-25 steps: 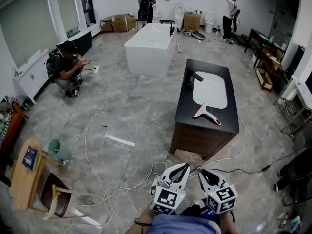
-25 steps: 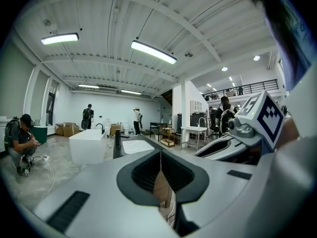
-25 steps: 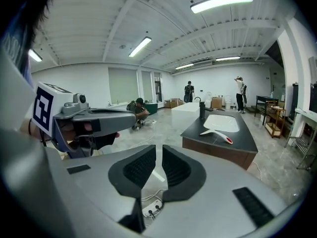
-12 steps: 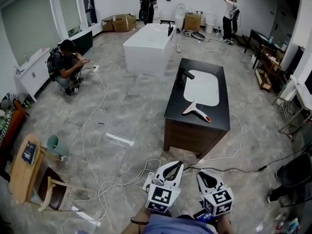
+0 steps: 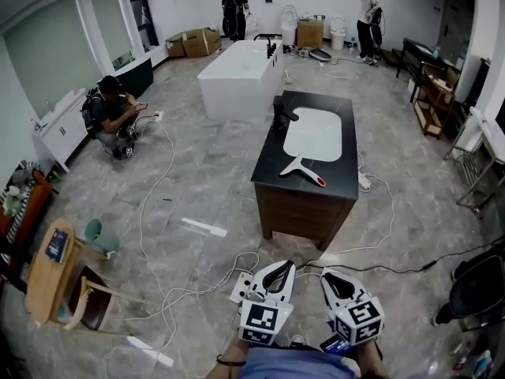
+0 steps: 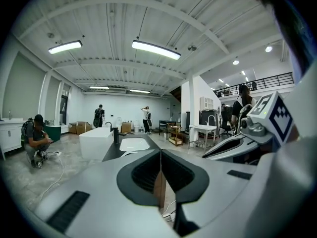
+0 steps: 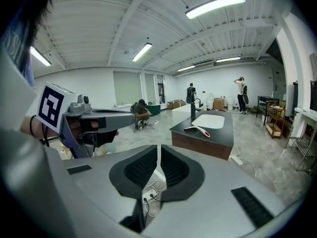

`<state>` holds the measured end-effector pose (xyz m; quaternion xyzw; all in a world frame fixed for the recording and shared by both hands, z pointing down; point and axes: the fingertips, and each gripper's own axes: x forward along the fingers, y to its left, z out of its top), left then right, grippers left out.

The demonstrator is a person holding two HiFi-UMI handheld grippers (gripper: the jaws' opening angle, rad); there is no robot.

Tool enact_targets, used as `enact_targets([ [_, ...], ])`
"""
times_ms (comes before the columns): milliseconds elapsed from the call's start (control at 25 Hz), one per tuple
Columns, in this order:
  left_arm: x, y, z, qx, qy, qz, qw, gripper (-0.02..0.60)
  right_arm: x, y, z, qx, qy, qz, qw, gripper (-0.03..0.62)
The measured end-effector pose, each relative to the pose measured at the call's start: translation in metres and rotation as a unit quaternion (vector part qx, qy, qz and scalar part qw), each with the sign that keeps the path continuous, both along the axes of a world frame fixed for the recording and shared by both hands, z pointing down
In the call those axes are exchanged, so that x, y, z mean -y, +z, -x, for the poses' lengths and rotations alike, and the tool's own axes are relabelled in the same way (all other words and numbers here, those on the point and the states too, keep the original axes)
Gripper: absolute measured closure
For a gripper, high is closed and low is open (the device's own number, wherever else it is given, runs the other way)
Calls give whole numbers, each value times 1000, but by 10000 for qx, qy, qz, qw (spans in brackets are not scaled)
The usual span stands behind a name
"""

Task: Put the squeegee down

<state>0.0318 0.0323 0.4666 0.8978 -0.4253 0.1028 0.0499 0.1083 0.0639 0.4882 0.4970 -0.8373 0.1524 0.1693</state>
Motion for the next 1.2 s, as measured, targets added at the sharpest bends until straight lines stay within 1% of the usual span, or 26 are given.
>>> enact_targets([
  [320, -47, 6, -34, 102, -80, 5, 9999, 563, -34, 3, -26, 86, -215, -68, 9997, 557],
  [640, -81, 8, -52, 245, -136, -67, 9996, 563, -59, 8, -32, 115, -447, -128, 9989, 557],
  [880, -91, 9, -58, 315, -190, -100, 9993, 563, -65, 9, -38, 145, -545, -166, 9983, 557],
  [1200, -95, 5, -62, 334, -177, -156, 9992, 563, -69, 7, -42, 149, -541, -197, 9982, 557],
])
